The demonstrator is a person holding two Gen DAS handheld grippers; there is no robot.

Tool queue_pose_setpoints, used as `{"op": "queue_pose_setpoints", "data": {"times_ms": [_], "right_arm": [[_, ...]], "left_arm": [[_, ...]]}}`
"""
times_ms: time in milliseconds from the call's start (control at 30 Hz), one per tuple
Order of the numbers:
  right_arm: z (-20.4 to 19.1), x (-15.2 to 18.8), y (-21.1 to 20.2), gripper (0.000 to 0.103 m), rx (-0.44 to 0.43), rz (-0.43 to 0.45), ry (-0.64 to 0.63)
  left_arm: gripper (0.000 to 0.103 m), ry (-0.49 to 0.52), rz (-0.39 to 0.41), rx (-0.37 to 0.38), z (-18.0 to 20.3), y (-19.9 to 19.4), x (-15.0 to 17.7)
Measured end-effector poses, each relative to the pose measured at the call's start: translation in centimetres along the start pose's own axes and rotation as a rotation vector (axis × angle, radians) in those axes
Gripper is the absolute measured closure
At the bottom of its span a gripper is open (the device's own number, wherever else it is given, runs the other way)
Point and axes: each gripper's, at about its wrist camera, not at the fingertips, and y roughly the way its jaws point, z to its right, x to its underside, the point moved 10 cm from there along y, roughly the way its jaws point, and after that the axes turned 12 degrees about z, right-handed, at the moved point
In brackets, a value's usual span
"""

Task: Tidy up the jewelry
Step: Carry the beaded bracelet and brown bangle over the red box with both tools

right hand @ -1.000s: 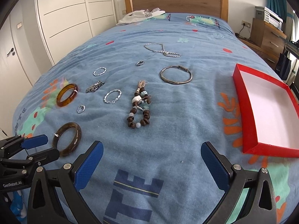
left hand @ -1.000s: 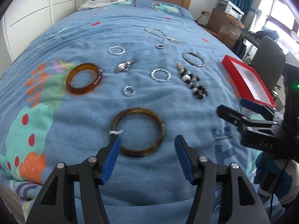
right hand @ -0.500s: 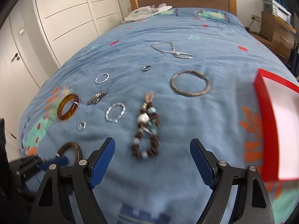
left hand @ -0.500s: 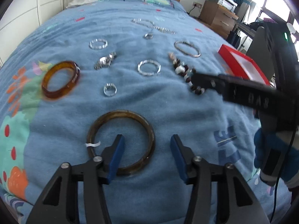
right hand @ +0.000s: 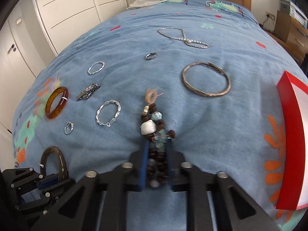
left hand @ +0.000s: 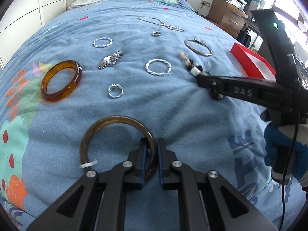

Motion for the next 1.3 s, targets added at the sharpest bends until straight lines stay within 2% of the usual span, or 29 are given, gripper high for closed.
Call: {"op": "queue_pose_setpoints", "data": {"times_ms": [100,400,567,767,967,1300], "right_arm": [[0.2,0.3,-1.2,0.093,-0.028,0.002,0.031],[0.0,0.8,-7.2,0.093,-0.063,0.063,0.069],[-0.2,0.4,-11.1,0.093,-0.063,0.113,0.075],[1.1,-0.1,-15.2,0.093,-0.042,0.175,0.088],[6.3,-1.0,-18.8,0.093,0.026,0.234,0.125],[17.7,-2.1,-21.2,0.093,0.163,0.261,0.168]], "left_arm": [[0.094,-0.019,0.014,0.001,-0.1,-0.7,-0.4],[0.095,-0.094,0.053,0.008,-0.3,-3.9,-1.8],[0.095,-0.088,0.099,0.023,0.7,-6.7,-3.2],[0.095,-0.030,0.144,0.072,4.3,-9.1,-5.7],[0.095,0.026,0.158,0.126,9.1,-9.0,-8.3],[0.095,0.150,0.129,0.281,21.5,-4.9,-11.7]]}}
